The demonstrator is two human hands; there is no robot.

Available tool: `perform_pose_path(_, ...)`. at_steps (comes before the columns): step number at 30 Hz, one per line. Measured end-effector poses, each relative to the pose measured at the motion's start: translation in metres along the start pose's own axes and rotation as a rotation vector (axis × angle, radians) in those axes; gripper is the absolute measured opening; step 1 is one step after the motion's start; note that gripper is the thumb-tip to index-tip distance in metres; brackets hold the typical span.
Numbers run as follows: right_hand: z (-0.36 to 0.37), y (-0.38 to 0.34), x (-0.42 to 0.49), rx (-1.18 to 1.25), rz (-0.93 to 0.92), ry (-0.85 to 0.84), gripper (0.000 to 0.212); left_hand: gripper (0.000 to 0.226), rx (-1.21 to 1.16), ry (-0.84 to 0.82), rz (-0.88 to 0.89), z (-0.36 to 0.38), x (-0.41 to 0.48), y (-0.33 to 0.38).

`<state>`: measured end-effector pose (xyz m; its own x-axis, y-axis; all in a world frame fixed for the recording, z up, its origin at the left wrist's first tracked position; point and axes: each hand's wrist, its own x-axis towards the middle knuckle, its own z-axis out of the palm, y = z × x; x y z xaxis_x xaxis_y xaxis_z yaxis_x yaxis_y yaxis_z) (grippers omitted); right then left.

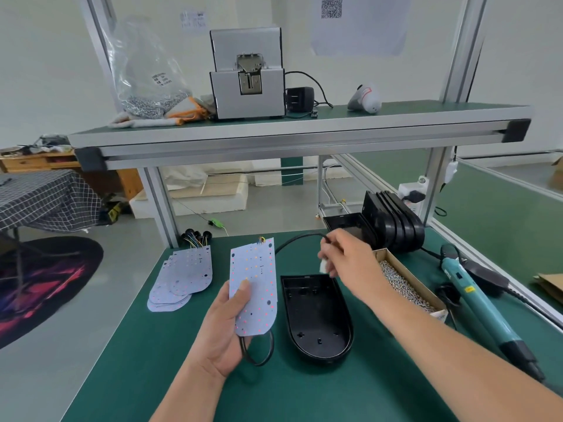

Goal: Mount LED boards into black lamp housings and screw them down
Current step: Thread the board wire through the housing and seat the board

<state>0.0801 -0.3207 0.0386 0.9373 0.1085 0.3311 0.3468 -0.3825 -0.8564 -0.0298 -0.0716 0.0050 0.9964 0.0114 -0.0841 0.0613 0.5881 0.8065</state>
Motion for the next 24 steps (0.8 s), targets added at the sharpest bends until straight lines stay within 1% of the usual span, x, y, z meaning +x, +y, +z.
perform_pose_path(1,0.007,0.001,-0.005,0.108,0.057,-0.028,0.019,0.047,0.009,0.002,-0.002,0.001,0.0,-0.001)
perform_pose_path(3,0.018,0.005,-0.014,0.23,0.145,-0.076,0.013,0.045,0.047,0.01,-0.014,0.003,-0.001,-0.003)
perform_pose_path(5,0.022,0.009,-0.019,0.274,0.195,-0.088,0.01,0.046,0.071,0.037,-0.026,0.003,0.0,-0.005)
perform_pose_path(7,0.021,0.011,-0.02,0.296,0.208,-0.088,0.009,0.047,0.076,0.053,-0.032,0.004,0.002,-0.007)
perform_pose_path(13,0.019,0.01,-0.021,0.283,0.177,-0.152,0.006,0.046,0.076,0.066,-0.02,0.009,0.009,-0.014)
perform_pose_path(17,0.019,0.008,-0.021,0.235,0.162,-0.191,0.006,0.042,0.073,0.051,-0.049,0.012,0.011,-0.016)
perform_pose_path(21,0.022,0.01,-0.023,0.139,0.111,-0.152,0.01,0.039,0.1,-0.005,-0.055,0.016,0.008,-0.018)
perform_pose_path(24,0.019,0.012,-0.022,0.101,0.113,-0.136,0.014,0.039,0.111,-0.027,-0.054,0.017,0.008,-0.019)
